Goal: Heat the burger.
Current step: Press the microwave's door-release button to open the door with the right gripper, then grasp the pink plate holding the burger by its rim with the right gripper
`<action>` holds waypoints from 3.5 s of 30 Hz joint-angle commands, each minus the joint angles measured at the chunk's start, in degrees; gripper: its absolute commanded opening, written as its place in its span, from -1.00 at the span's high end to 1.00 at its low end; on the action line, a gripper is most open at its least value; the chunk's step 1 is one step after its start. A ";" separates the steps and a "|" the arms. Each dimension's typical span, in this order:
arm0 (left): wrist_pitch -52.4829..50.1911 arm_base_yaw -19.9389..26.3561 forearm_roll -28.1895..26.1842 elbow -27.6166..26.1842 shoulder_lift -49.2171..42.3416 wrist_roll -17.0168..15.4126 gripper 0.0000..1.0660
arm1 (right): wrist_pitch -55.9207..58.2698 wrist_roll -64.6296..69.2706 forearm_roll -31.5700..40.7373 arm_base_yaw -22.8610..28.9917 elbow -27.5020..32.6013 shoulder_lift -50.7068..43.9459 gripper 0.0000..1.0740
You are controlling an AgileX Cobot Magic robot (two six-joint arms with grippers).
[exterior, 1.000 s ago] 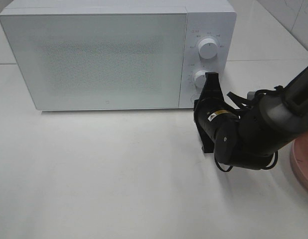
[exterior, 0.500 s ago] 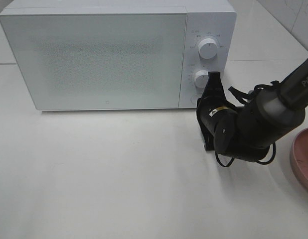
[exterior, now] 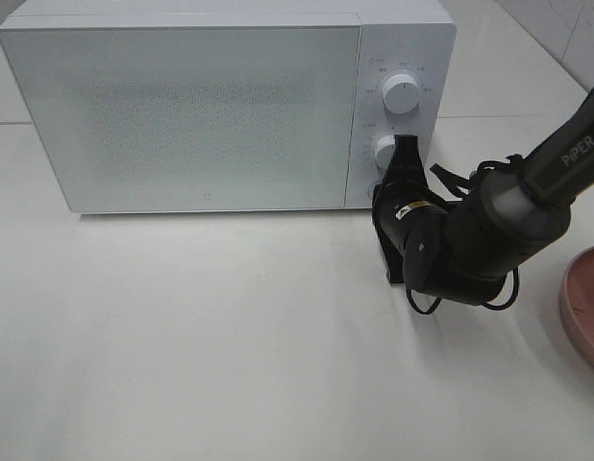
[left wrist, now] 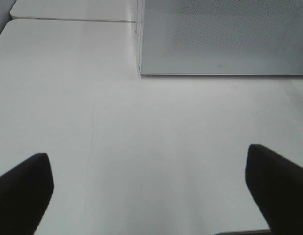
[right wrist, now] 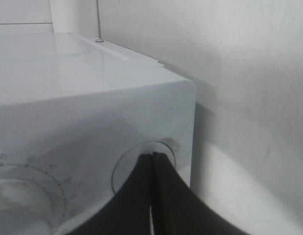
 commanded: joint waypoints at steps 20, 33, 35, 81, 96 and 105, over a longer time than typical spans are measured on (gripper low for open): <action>0.11 0.00 -0.29 0.06 -0.86 0.06 -0.87 | -6.47 -2.12 -0.34 -0.40 -5.44 2.92 1.00; 0.11 0.00 -0.29 0.06 -0.86 0.06 -0.87 | -10.03 -4.76 -2.29 -2.41 -10.83 4.30 1.00; 0.11 0.00 -0.29 0.06 -0.86 0.06 -0.87 | -9.97 -4.81 -2.29 -2.41 -10.83 4.30 1.00; 0.11 0.00 -0.29 0.06 -0.86 0.06 -0.87 | 5.27 -5.04 -2.69 1.78 9.34 -11.63 1.00; 0.11 0.00 -0.29 0.06 -0.86 0.06 -0.87 | 17.07 -15.87 -2.81 1.55 16.79 -23.20 1.00; 0.11 0.00 -0.29 0.06 -0.86 0.06 -0.87 | 26.99 -25.38 -3.15 -0.17 16.79 -26.87 1.00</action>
